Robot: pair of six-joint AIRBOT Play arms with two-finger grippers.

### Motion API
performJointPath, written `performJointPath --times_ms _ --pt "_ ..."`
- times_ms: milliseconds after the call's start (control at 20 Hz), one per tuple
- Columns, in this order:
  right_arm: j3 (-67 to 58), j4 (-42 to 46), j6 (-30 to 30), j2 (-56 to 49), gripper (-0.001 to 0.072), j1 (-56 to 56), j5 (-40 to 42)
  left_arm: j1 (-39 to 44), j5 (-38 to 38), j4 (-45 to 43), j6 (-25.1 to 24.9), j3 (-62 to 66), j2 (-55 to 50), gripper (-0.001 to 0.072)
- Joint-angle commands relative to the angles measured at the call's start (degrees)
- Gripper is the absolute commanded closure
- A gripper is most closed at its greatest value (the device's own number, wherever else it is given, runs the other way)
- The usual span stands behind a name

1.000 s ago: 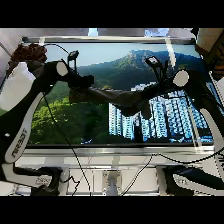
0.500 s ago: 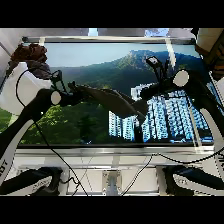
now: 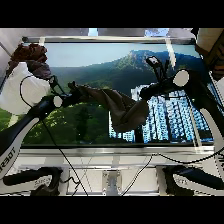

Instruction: Fold the shirts.

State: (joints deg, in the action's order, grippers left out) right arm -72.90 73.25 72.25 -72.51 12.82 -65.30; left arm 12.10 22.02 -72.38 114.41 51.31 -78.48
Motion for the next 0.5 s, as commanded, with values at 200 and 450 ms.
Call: performJointPath --times_ms 200,450 --pt "0.0 0.3 0.0 0.0 0.0365 0.0 0.0 -0.9 7.8 15.1 -17.0 11.2 -10.3 0.0537" --pt "0.0 1.8 0.0 0.0 0.0286 0.0 -1.7 -4.3 15.9 14.9 -17.3 12.2 -10.8 0.0461"
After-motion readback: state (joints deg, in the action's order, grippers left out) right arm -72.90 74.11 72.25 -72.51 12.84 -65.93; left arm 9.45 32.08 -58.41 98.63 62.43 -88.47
